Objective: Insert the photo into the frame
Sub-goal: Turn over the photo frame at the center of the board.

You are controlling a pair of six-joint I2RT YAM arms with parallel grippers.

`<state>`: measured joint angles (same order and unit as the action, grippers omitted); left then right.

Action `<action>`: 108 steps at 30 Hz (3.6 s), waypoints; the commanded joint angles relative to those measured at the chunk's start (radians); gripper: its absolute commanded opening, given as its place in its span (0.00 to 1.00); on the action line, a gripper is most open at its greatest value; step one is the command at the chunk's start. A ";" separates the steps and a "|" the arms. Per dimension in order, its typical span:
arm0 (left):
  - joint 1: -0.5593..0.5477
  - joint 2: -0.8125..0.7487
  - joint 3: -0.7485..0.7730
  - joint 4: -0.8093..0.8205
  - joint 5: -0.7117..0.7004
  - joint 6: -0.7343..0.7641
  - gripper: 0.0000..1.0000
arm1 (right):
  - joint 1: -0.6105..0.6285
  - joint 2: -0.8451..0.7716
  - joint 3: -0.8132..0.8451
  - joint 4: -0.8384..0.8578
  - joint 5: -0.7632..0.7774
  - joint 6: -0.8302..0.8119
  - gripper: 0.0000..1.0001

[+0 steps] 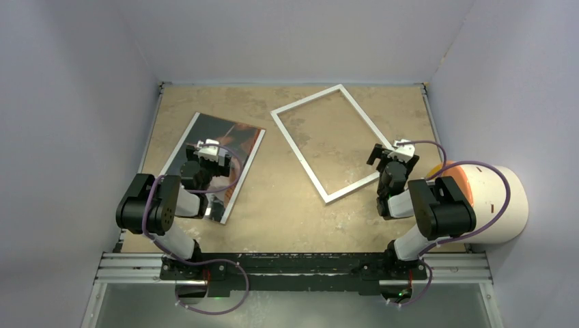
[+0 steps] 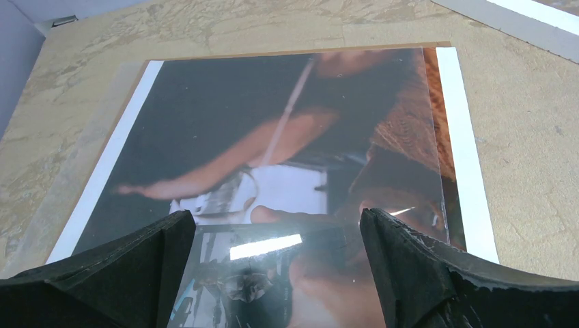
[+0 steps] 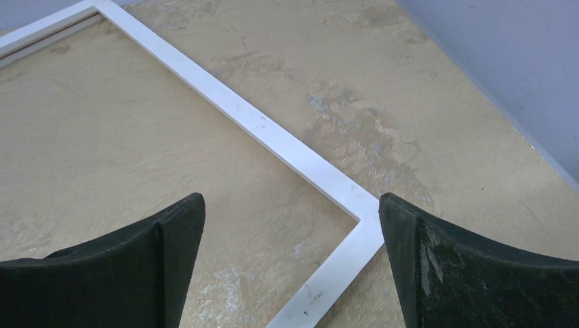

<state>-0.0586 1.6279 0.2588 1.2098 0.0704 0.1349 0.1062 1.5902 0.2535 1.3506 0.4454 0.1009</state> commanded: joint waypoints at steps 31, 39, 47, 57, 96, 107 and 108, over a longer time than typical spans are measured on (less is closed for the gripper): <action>0.104 -0.092 0.940 -1.462 0.214 0.053 0.98 | 0.111 -0.112 0.819 -1.205 -0.244 0.336 0.99; 0.104 -0.128 0.962 -1.649 0.232 0.102 0.97 | 0.404 0.206 1.143 -1.481 -0.344 0.184 0.99; 0.105 -0.165 0.941 -1.772 0.254 0.177 0.96 | 0.462 0.388 1.246 -1.574 -0.340 0.142 0.92; 0.106 -0.146 0.928 -1.815 0.290 0.172 0.95 | 0.500 0.443 1.210 -1.569 -0.304 0.123 0.77; 0.118 -0.122 1.050 -1.967 0.264 0.160 1.00 | 0.635 0.388 1.517 -1.746 -0.428 0.485 0.00; 0.174 -0.122 1.071 -1.978 0.307 0.129 1.00 | 0.635 0.336 1.713 -1.729 -0.636 0.688 0.00; 0.174 -0.127 1.071 -1.978 0.313 0.128 1.00 | 0.635 0.327 1.720 -1.710 -0.656 0.710 0.00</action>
<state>0.1131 1.5166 1.3006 -0.7574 0.3496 0.2817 0.7376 2.0212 1.8942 -0.4248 -0.0887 0.6842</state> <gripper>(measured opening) 0.996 0.276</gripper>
